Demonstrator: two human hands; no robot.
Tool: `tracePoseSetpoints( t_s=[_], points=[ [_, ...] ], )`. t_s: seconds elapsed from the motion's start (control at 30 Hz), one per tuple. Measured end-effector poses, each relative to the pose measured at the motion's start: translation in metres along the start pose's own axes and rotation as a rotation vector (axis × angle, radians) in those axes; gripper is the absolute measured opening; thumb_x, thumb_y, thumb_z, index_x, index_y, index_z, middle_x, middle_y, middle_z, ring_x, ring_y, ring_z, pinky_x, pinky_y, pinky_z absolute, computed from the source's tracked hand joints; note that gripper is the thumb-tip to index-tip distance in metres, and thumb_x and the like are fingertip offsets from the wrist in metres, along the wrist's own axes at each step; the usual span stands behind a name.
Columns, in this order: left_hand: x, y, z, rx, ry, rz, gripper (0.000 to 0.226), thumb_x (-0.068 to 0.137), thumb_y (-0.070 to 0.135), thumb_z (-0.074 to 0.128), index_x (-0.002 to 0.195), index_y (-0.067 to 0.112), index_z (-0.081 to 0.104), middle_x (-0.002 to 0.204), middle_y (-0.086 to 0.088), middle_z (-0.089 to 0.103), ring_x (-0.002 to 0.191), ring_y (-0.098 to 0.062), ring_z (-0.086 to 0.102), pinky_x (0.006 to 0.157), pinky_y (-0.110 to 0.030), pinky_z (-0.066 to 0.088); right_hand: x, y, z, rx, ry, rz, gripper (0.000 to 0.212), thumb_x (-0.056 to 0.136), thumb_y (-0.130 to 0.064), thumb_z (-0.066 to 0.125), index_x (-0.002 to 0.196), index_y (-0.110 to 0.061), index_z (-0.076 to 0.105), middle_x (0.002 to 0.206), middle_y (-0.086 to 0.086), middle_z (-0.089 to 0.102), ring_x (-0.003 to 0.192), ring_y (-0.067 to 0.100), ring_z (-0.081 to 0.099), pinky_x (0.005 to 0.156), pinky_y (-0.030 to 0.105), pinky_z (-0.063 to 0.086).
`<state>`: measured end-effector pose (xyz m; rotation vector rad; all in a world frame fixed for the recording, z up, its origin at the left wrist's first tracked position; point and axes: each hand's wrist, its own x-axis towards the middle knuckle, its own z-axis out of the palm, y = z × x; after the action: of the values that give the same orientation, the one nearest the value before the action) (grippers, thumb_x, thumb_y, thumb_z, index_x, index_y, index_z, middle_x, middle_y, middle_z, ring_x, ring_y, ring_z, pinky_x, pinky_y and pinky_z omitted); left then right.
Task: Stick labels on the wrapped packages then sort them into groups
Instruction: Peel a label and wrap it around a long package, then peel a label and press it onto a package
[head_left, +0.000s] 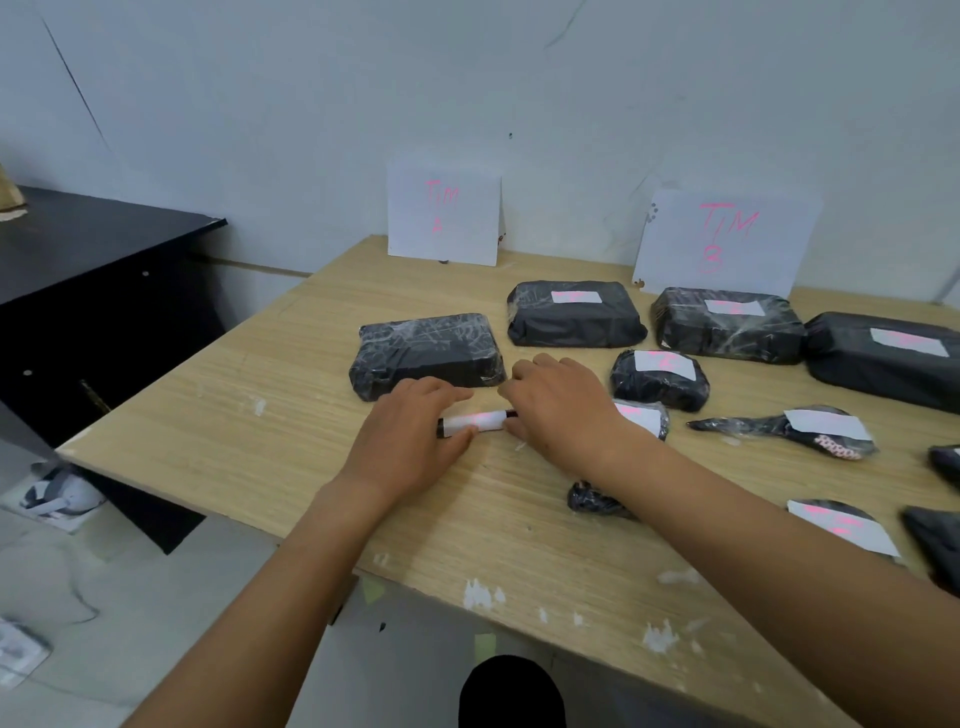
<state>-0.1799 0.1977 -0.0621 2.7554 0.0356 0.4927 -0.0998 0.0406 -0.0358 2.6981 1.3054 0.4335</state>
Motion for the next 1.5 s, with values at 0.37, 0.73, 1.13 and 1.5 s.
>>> tracePoseSetpoints(
  t_s=[0.37,0.73,1.13,1.5],
  points=[
    [0.008,0.069,-0.008,-0.087,-0.031,0.087,0.044,0.091,0.042,0.056,0.132,0.026,0.053,0.134,0.007,0.055,0.125,-0.01,0.048,0.099,-0.027,0.04,-0.063,0.028,-0.043,0.131,0.025,0.202,0.041,0.095,-0.045,0.046,0.125,-0.018,0.056,0.123,0.002,0.058,0.113,0.022,0.054,0.085,0.036,0.048],
    [0.021,0.221,0.038,-0.269,-0.156,0.332,0.032,0.092,0.038,0.056,0.121,0.026,0.062,0.119,0.008,0.063,0.109,-0.009,0.058,0.095,-0.032,0.048,-0.218,0.115,-0.07,0.185,0.026,0.604,0.042,0.094,-0.046,0.049,0.128,-0.023,0.055,0.129,-0.003,0.054,0.119,0.018,0.05,0.09,0.036,0.047],
    [0.026,0.388,0.114,-0.275,-0.376,0.558,0.039,0.092,0.043,0.053,0.127,0.027,0.058,0.129,0.007,0.058,0.117,-0.012,0.053,0.098,-0.033,0.045,-0.389,0.197,-0.071,0.206,0.019,0.999,0.043,0.094,-0.048,0.048,0.13,-0.026,0.054,0.131,-0.005,0.052,0.119,0.016,0.051,0.09,0.033,0.045],
    [0.056,0.487,0.188,-0.296,-0.375,0.679,0.045,0.092,0.047,0.051,0.13,0.023,0.056,0.137,0.006,0.052,0.131,-0.01,0.037,0.104,-0.023,0.029,-0.457,0.274,-0.043,0.24,0.069,1.236,0.045,0.095,-0.043,0.049,0.135,-0.022,0.048,0.128,-0.002,0.053,0.12,0.018,0.049,0.091,0.034,0.043]
  ],
)
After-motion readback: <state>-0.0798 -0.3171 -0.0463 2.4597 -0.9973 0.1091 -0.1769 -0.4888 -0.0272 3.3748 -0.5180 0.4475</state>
